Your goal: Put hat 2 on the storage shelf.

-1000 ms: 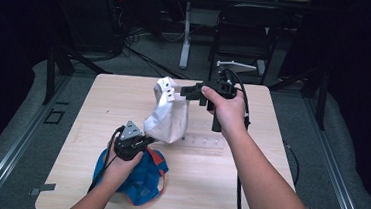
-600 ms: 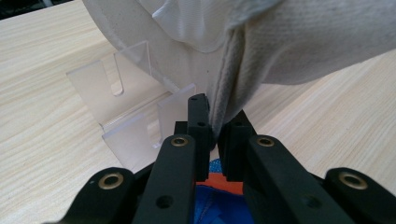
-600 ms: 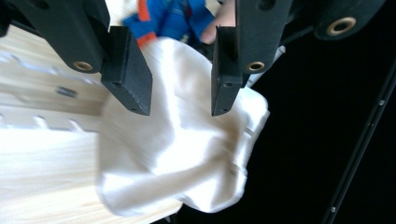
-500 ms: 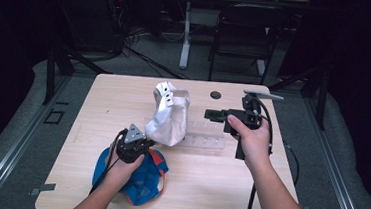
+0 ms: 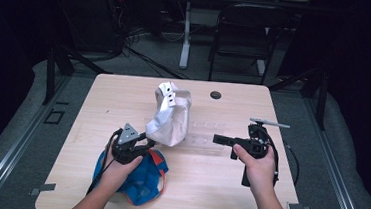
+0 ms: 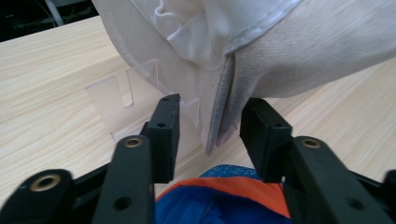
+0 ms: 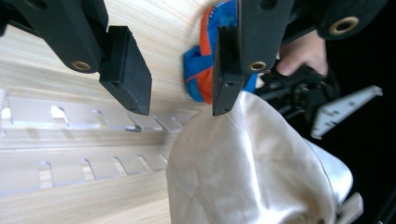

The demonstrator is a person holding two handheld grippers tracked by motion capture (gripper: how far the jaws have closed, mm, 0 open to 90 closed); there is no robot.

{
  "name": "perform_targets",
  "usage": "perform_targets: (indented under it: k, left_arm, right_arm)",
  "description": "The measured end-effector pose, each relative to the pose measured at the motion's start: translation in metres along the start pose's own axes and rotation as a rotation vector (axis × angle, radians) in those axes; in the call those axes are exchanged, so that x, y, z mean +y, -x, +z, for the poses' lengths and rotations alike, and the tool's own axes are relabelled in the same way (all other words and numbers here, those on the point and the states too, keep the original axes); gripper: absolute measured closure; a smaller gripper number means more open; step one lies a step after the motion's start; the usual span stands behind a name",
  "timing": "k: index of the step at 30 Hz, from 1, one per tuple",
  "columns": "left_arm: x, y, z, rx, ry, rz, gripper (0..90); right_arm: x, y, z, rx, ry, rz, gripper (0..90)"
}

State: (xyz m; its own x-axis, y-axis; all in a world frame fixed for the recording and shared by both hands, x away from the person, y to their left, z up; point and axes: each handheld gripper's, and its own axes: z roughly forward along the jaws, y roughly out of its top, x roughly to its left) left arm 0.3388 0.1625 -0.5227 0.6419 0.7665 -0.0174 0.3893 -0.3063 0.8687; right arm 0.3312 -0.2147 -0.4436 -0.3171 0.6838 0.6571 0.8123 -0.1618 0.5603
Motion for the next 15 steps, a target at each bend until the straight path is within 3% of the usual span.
perform_targets:
  k: [5,12,15]
  left_arm:
    - [-0.004,-0.002,-0.013,0.03,-0.005,0.011,49.6]
    - [-0.012,-0.012,-0.033,0.045,-0.009,0.024,49.0]
    - [-0.016,-0.018,-0.044,0.086,-0.014,0.02,48.7]
  right_arm:
    - [-0.02,0.005,0.001,-0.056,0.008,-0.043,57.6]
    - [-0.041,0.019,0.002,-0.083,-0.004,-0.073,61.6]
    - [-0.047,0.025,0.002,-0.078,0.018,-0.064,62.7]
